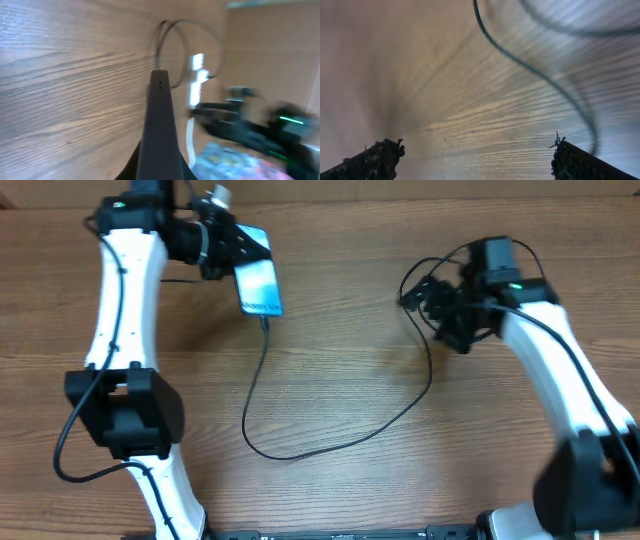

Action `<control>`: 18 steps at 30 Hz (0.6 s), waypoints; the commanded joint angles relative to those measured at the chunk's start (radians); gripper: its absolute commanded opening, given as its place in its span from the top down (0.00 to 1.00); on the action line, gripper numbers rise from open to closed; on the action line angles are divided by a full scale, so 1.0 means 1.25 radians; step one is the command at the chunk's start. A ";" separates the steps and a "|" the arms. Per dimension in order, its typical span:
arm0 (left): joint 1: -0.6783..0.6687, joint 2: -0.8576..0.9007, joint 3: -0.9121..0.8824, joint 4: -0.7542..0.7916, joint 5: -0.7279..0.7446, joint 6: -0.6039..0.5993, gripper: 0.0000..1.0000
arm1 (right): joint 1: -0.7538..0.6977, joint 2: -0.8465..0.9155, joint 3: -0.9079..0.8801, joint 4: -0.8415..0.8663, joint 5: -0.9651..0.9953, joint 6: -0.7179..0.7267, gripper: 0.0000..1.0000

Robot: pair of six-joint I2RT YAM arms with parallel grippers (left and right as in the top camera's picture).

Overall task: Plug charger to phone and switch on socket
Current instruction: 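Lower the phone with attached cable toward the table with the left gripper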

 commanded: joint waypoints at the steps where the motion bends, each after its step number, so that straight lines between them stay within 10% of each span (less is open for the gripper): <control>1: -0.071 -0.011 -0.031 0.006 -0.117 0.045 0.96 | -0.010 -0.094 0.009 -0.017 0.091 -0.022 0.00; 18: -0.248 -0.009 -0.390 0.406 -0.166 -0.210 0.96 | -0.021 -0.302 0.008 -0.164 0.126 -0.063 0.00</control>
